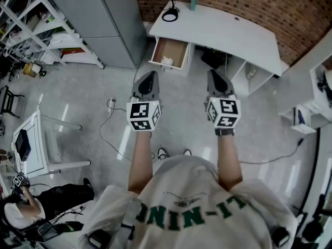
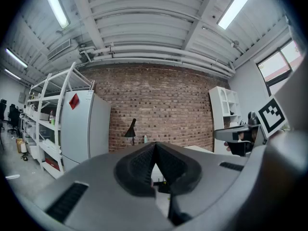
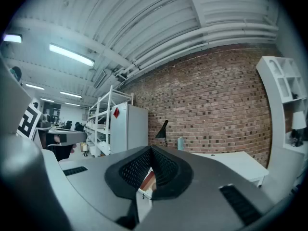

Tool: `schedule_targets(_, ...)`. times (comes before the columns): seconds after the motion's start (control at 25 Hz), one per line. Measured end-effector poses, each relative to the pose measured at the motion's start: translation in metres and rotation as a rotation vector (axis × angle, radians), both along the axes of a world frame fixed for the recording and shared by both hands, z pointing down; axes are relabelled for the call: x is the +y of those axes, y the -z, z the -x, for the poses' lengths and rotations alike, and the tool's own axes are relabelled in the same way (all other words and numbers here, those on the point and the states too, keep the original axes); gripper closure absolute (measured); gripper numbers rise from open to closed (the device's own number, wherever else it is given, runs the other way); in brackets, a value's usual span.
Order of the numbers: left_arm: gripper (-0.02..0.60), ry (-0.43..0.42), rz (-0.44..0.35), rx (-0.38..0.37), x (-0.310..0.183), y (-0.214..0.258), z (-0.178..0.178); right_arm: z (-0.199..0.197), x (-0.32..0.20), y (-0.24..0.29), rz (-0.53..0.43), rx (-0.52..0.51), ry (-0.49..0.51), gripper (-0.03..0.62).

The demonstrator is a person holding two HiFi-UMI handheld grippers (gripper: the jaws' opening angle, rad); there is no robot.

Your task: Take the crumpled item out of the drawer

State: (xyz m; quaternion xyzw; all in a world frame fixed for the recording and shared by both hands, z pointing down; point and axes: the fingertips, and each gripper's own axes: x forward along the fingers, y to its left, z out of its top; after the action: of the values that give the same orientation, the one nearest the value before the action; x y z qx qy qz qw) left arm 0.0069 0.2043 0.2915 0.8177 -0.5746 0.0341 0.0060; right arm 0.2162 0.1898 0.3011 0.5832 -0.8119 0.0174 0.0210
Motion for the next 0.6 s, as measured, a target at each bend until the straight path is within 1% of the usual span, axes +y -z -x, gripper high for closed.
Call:
schedule_targets(0.28,0.588,0.009,0.007,0.013,0.002,-0.003,-0.025,-0.02,0.004,-0.009,0.019,-0.008,0.026,0.591)
schedule_targets(0.4,0.588,0.008,0.015,0.011,0.008,-0.009,-0.034,-0.025,0.008,-0.018,0.032,-0.042,0.036,0.591)
schedule_targets(0.48,0.588,0.006,0.032,-0.002,0.01,-0.016,-0.036,-0.023,0.009,-0.027,0.051,-0.071,0.043,0.591)
schedule_targets(0.6,0.588,0.011,0.061,-0.008,0.005,-0.027,-0.031,-0.011,0.006,-0.04,0.08,-0.1,0.069,0.591)
